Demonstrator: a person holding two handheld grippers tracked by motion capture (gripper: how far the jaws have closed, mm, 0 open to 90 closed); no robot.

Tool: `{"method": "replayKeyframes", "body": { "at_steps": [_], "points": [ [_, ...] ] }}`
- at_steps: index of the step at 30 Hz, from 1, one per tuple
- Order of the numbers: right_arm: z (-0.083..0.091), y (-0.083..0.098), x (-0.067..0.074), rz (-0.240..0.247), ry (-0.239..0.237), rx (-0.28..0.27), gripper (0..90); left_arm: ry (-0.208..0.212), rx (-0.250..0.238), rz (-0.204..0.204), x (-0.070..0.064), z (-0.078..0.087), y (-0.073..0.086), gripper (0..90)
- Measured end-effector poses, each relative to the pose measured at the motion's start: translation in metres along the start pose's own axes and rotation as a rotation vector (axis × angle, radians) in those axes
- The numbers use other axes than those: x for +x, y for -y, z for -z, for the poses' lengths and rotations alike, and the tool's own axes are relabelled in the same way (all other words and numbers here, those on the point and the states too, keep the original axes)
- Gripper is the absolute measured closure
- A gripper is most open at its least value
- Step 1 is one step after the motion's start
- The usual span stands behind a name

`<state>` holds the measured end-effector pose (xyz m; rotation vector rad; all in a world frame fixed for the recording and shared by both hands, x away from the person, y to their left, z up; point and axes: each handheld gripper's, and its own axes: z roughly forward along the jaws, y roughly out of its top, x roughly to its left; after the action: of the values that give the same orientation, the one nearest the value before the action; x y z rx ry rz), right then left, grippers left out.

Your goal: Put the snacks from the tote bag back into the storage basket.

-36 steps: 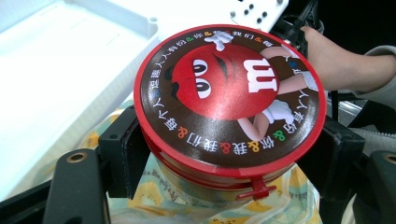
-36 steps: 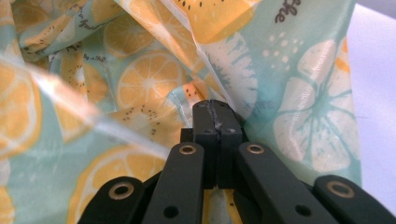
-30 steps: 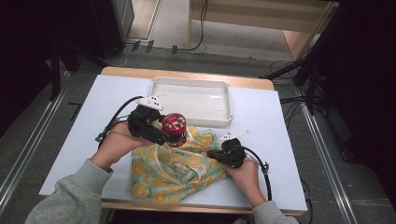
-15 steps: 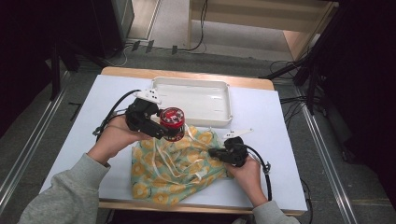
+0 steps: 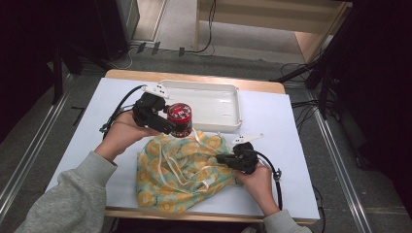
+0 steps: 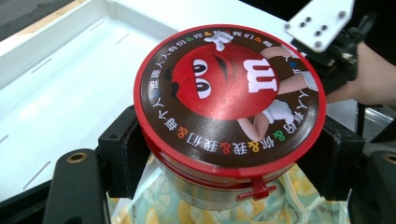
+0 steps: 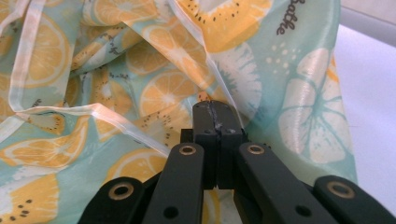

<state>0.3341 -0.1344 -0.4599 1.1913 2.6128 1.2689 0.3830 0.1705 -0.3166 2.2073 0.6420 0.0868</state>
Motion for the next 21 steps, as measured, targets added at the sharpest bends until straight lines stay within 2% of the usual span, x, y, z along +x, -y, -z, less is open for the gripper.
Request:
{"method": "replayKeyframes", "body": {
  "at_steps": [3, 12, 21],
  "points": [
    [0.001, 0.0, 0.001, 0.01, -0.003, -0.003, 90.0, -0.003, 0.001, 0.001, 0.003, -0.002, -0.001, 26.1],
    [0.005, -0.001, 0.003, 0.018, -0.005, -0.011, 90.0, -0.049, -0.003, 0.036, 0.026, -0.011, -0.008, 26.1],
    [0.007, -0.002, 0.005, 0.023, -0.01, -0.017, 90.0, -0.086, 0.02, 0.05, 0.04, -0.019, -0.012, 26.1]
  ]
}}
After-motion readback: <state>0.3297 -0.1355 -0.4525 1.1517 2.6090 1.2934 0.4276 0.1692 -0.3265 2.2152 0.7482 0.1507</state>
